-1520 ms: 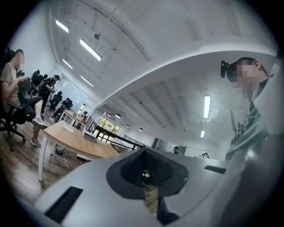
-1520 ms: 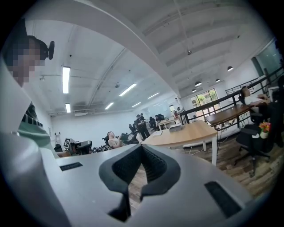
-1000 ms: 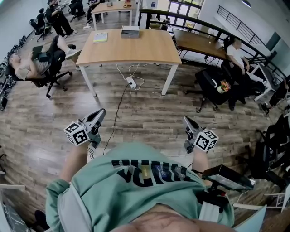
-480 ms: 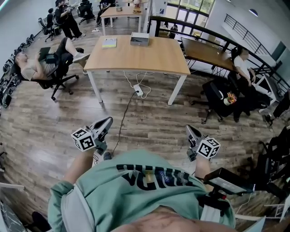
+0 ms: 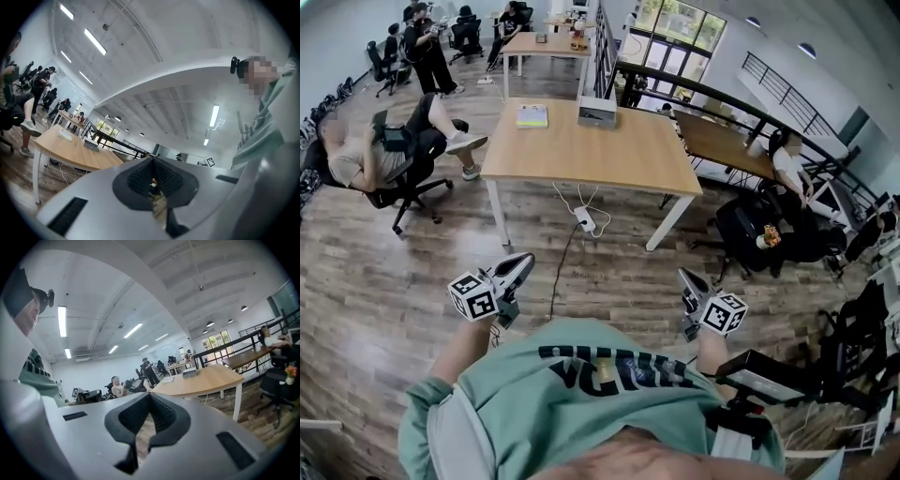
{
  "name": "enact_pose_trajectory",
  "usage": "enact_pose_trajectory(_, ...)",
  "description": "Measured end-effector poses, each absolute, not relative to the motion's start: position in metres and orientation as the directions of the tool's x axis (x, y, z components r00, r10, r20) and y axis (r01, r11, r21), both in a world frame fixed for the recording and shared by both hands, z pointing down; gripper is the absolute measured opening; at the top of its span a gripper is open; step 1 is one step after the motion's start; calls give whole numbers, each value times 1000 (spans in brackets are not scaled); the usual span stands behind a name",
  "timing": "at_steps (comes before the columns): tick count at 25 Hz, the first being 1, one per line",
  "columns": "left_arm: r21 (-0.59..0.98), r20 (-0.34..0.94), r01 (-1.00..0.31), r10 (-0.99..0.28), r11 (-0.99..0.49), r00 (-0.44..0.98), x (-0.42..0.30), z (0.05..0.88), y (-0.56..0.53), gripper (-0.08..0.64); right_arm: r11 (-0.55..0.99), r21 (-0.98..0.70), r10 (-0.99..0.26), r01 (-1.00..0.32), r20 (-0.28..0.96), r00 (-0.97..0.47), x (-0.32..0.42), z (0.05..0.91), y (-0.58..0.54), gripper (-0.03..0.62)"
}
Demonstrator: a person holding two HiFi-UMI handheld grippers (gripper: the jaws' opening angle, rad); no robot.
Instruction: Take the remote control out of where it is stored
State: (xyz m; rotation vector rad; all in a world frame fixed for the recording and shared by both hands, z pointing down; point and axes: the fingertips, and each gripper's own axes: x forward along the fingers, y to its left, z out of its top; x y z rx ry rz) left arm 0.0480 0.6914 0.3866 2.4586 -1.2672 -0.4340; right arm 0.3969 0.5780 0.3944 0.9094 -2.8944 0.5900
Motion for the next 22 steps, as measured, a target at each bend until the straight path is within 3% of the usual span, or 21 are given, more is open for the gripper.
enact_pose_trajectory(10, 477, -109, -731, -858, -488, 502, -97, 409, 672, 3, 795, -319, -468, -516, 219, -856, 241, 390, 533, 0)
enact_pose_trajectory(22, 485, -46, -778, -899, -401, 435, -107, 421, 586, 3, 860, -345, -319, -377, 214, -923, 188, 407, 412, 0)
